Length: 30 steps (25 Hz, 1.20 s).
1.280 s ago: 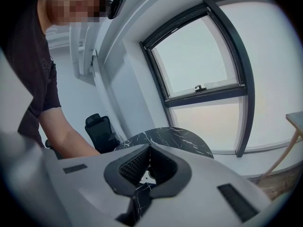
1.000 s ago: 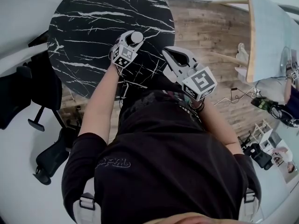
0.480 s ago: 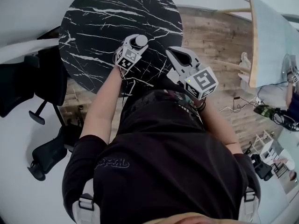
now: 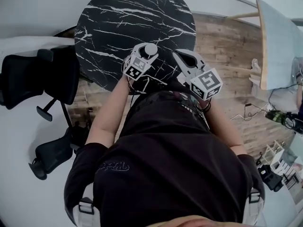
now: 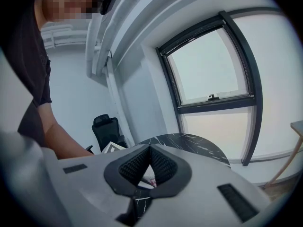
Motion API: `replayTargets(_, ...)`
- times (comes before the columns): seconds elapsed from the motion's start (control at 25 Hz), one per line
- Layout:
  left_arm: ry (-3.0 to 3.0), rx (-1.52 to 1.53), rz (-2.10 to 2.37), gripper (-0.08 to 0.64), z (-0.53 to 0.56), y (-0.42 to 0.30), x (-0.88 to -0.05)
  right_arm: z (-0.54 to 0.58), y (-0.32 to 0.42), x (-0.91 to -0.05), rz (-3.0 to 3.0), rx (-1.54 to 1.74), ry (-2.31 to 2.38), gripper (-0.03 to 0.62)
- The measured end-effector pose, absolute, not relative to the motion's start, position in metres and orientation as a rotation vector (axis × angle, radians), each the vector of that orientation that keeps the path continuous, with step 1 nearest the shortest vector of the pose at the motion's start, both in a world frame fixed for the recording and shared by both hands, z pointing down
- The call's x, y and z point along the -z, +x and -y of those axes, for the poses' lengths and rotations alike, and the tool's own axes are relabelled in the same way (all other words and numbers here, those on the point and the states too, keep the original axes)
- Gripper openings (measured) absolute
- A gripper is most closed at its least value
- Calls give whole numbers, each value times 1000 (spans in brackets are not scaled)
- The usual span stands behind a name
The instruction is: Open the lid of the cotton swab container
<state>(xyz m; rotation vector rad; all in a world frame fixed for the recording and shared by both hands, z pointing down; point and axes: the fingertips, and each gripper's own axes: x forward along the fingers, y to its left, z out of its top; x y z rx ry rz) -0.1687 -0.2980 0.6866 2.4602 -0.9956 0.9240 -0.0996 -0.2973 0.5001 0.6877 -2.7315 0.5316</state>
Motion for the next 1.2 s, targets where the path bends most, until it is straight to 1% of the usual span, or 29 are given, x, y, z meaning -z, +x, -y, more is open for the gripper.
replayTargets(0.4,2489,-929,921,268,267,-173,-650,272,-110,-494,2738,-492,711,21)
replayTargets(0.68,2558,-874,791,267,249,-157,-592,259,-112,-476,2736,-408,745,21)
replayTargets(0.92,2629,-896,695,267,230,-146,-547,244,-100,-466,2729,-364,785,23)
replayTargets(1.2,2655,-984,601,267,206,-126,-520,235,-75,-451,2763,-310,807,21)
